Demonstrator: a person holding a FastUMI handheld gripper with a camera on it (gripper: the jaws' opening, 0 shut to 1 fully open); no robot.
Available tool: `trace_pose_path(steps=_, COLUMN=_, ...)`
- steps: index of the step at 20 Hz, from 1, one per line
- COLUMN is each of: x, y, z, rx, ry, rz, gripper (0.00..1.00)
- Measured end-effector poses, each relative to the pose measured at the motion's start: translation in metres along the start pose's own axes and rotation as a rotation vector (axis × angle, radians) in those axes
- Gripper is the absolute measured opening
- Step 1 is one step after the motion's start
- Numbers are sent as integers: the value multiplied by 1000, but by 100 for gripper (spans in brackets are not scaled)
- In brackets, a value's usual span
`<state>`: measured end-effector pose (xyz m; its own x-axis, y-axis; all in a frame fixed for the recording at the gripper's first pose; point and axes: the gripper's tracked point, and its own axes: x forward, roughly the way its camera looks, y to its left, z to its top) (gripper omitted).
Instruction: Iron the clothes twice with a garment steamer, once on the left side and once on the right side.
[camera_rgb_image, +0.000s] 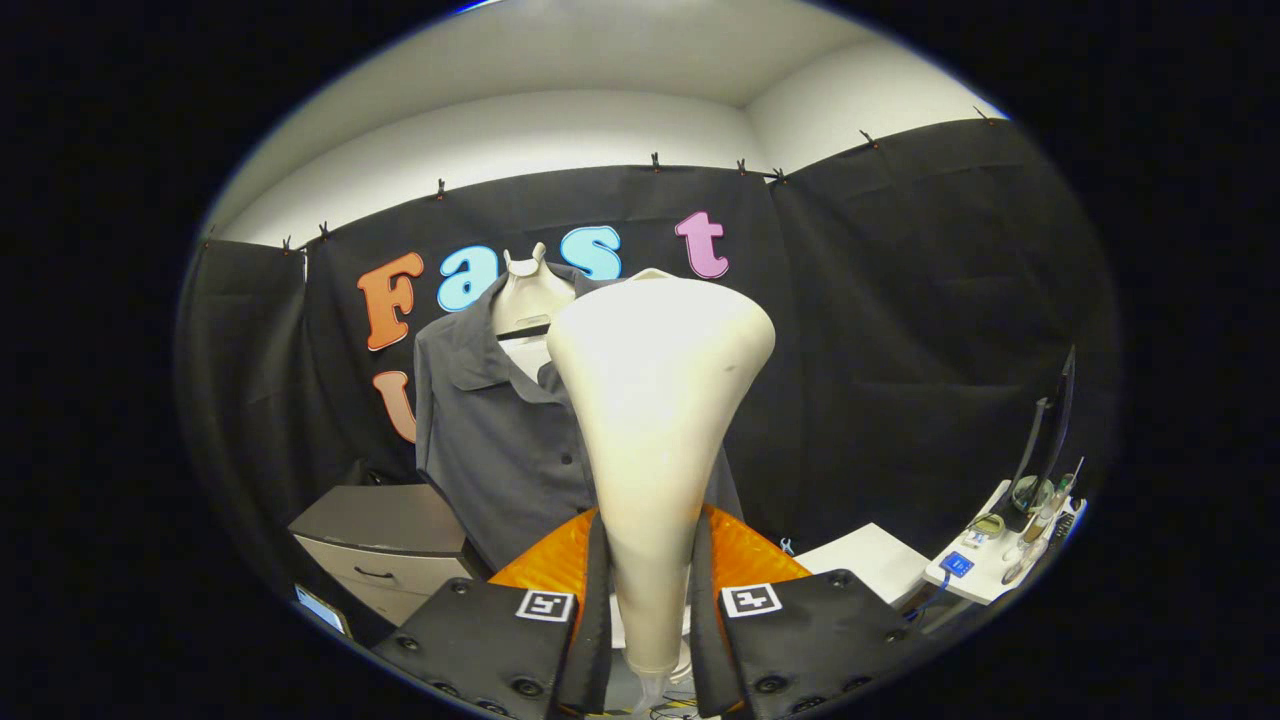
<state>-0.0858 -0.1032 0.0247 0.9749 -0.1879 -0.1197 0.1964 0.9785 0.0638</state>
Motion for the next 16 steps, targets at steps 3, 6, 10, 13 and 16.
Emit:
trace_pose_path(steps=3, x=3, y=0, z=8, rx=4, ry=-17, rz=6, gripper=40)
trace_pose_path(steps=6, x=12, y=8, z=13, rx=-8, ry=-26, rz=27, gripper=40)
trace_pose_path(steps=10, x=31, y=30, z=4, rx=-8, ry=-2, rz=67, gripper=40)
trace_pose_path(steps=13, x=39, y=41, z=3, rx=-1, ry=-3, rz=80, gripper=40)
trace_pose_path(steps=16, x=39, y=51, z=4, rx=6, ry=-13, rz=78, gripper=40)
